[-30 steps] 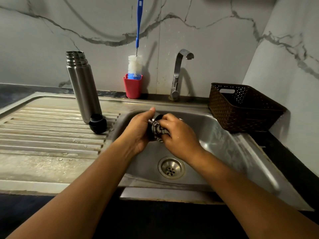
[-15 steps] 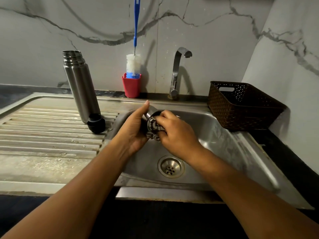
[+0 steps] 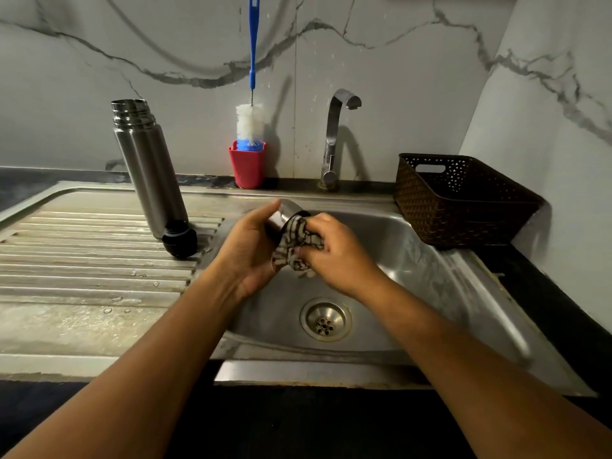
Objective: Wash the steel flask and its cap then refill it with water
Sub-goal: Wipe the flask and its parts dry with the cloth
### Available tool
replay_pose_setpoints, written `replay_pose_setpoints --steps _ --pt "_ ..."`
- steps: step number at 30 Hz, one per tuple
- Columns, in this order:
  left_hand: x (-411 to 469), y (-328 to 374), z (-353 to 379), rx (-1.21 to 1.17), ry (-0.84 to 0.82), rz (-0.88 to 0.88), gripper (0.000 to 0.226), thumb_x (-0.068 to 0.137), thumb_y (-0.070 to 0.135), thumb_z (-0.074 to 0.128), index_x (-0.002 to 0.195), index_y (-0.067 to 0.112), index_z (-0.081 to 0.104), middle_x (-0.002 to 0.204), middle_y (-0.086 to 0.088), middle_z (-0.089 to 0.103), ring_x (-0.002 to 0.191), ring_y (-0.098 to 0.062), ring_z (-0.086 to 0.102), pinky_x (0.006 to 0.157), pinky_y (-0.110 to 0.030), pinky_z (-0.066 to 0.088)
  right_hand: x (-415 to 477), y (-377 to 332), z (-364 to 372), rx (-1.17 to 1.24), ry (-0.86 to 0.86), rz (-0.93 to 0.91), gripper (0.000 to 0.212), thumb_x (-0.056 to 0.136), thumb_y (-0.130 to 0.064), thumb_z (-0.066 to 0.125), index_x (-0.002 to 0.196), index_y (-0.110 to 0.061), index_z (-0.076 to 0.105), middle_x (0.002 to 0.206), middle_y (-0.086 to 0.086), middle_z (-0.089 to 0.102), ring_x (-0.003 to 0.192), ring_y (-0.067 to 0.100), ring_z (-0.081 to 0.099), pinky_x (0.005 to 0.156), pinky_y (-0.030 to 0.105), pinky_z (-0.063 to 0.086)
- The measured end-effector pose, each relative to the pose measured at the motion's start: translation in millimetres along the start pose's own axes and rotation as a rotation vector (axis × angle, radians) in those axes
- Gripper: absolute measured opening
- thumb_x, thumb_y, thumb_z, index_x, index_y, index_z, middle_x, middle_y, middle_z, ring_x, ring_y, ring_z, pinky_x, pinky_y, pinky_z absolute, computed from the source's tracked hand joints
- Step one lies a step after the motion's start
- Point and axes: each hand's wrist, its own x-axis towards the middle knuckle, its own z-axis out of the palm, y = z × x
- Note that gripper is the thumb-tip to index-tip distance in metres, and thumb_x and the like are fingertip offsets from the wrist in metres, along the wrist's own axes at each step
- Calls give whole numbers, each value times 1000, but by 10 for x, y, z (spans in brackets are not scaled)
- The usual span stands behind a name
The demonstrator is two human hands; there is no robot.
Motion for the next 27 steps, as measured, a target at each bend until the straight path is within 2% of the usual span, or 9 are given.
replay_pose_setpoints --steps 3,5,8,12,15,18,20,23,27 --pt "15 53 -8 -29 -47 35 45 99 27 57 137 3 58 120 -19 68 110 -31 66 109 -50 48 -18 -44 -88 716 -33 317 22 96 -5 65 111 -21 70 99 4 76 80 17 71 51 27 47" --pt "31 34 24 52 1 59 48 96 29 64 137 4 60 115 -16 72 106 -30 70 96 -49 58 -25 -21 -84 820 -67 332 21 97 -6 64 115 -16 71 100 8 76 80 20 70 50 27 45" --pt "36 -24 99 80 35 14 31 96 32 67 105 4 71 95 -15 76 84 -26 77 75 -39 64 -25 5 -16 366 -14 122 25 94 -4 67 119 -12 69 103 5 72 88 16 71 60 29 57" --pt "28 -18 64 40 36 -8 35 102 37 58 114 5 69 101 -15 73 90 -25 73 89 -40 56 14 54 50 -174 61 -100 33 89 -5 68 120 -16 70 109 -2 62 100 18 64 81 34 58" --pt "9 36 42 -43 -18 -11 41 105 29 50 132 0 60 115 -19 70 102 -28 70 103 -45 52 13 -21 -7 492 22 213 31 95 -4 65 124 -16 67 107 3 73 90 17 71 59 27 53" --pt "3 22 65 20 -9 -13 34 105 29 53 117 1 69 105 -15 76 97 -27 73 96 -44 57 -12 -8 -33 847 -54 381 26 96 -6 64 120 -16 69 102 8 76 81 20 71 52 28 47" --pt "12 -5 100 45 41 -12 29 102 30 59 105 4 72 95 -14 78 87 -26 75 85 -41 61 -32 22 -24 527 -8 214 31 94 -5 67 123 -16 69 111 8 74 93 21 71 63 33 57" --pt "46 -5 94 21 171 23 28 95 33 72 104 6 71 92 -12 79 89 -26 75 90 -40 58 -16 26 -48 -426 27 -137 48 90 -9 65 133 -28 66 116 -5 59 104 16 60 85 35 56" --pt "101 69 -70 -76 285 59 45 84 31 81 121 11 65 114 -12 73 105 -26 68 102 -41 53 30 -14 -127 -311 150 -36 48 84 -8 66 127 -28 71 112 -4 70 105 18 65 87 34 56"
